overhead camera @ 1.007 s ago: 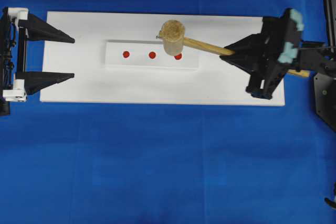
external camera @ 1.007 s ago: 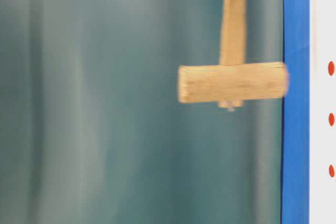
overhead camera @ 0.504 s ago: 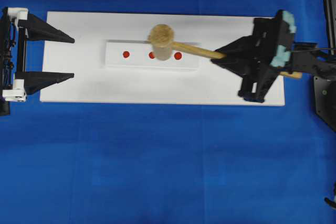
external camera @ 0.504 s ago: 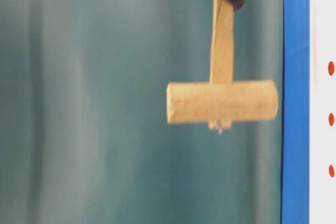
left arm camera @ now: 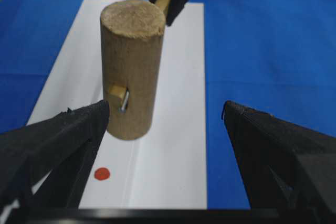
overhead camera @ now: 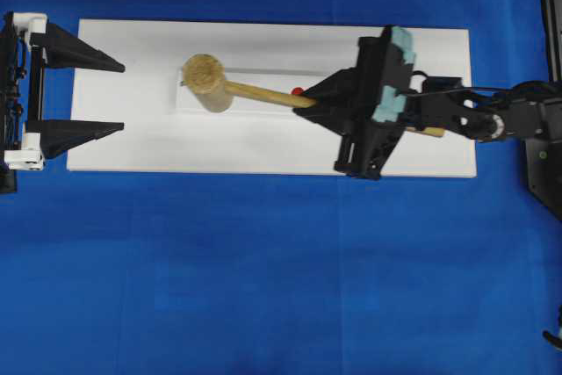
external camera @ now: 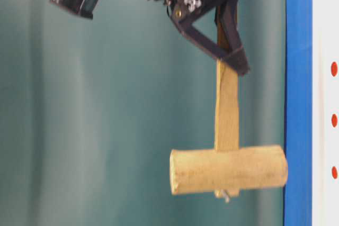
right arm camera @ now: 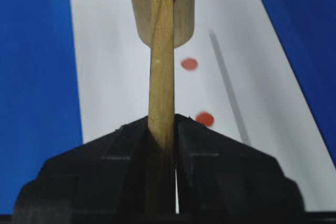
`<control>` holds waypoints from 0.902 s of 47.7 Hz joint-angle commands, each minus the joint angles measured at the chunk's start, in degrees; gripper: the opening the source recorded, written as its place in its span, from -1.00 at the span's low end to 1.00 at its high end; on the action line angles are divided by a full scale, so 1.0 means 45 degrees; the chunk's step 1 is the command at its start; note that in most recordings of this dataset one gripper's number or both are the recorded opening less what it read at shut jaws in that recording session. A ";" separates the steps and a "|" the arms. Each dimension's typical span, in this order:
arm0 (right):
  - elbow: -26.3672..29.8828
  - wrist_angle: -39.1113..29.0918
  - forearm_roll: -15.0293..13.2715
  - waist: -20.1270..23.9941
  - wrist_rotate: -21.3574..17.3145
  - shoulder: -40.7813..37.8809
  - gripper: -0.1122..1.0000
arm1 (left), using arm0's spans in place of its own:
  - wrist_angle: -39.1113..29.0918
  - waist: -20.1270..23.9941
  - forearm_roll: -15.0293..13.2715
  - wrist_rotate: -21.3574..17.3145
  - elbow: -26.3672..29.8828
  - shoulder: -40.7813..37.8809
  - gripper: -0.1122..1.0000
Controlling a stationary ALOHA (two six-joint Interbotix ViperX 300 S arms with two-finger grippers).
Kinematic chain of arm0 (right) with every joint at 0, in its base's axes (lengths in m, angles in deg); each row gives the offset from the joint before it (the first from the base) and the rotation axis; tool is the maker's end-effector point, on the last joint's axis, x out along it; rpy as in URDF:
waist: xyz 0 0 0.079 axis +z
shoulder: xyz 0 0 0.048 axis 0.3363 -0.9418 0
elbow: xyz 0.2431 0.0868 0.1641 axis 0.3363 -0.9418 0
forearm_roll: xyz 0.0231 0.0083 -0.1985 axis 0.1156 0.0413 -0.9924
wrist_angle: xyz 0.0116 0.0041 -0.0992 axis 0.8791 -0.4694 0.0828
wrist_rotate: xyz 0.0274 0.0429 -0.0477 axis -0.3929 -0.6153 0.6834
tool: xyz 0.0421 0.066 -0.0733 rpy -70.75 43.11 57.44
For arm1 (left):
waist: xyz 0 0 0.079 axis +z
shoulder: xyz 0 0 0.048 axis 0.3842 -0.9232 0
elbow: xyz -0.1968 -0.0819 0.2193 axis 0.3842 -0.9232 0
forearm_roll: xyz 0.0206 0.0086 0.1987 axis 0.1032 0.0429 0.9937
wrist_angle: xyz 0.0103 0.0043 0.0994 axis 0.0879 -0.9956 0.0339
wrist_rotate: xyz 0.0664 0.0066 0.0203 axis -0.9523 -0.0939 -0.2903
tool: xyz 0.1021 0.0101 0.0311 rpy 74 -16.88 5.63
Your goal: Hit the mark with a hammer.
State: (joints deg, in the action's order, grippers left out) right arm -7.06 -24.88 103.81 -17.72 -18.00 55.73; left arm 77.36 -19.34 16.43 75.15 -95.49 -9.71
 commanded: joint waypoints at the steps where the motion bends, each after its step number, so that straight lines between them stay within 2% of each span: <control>1: 0.0566 0.0059 -0.0059 0.0039 0.0039 0.0039 -0.75 | 0.0078 0.0039 0.0000 0.0000 0.0098 0.0000 0.77; 20: 0.0625 -0.0039 -0.0059 0.0078 0.0039 0.0000 -0.75 | 0.0605 0.0371 0.0000 0.0020 0.0195 -0.0508 0.78; 29: 0.0762 -0.0039 -0.0059 0.0137 0.0039 -0.0117 -0.75 | 0.1816 0.0566 0.0000 0.0020 0.0566 -0.1797 0.78; 43: 0.0840 -0.0039 -0.0059 0.0195 0.0039 -0.0156 -0.75 | 0.2617 0.0605 0.0000 0.0020 0.1816 -0.4023 0.82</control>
State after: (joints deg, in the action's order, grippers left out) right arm -5.21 -25.32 103.81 -17.02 -18.00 54.42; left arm 87.82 -16.80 16.43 75.15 -90.22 -25.71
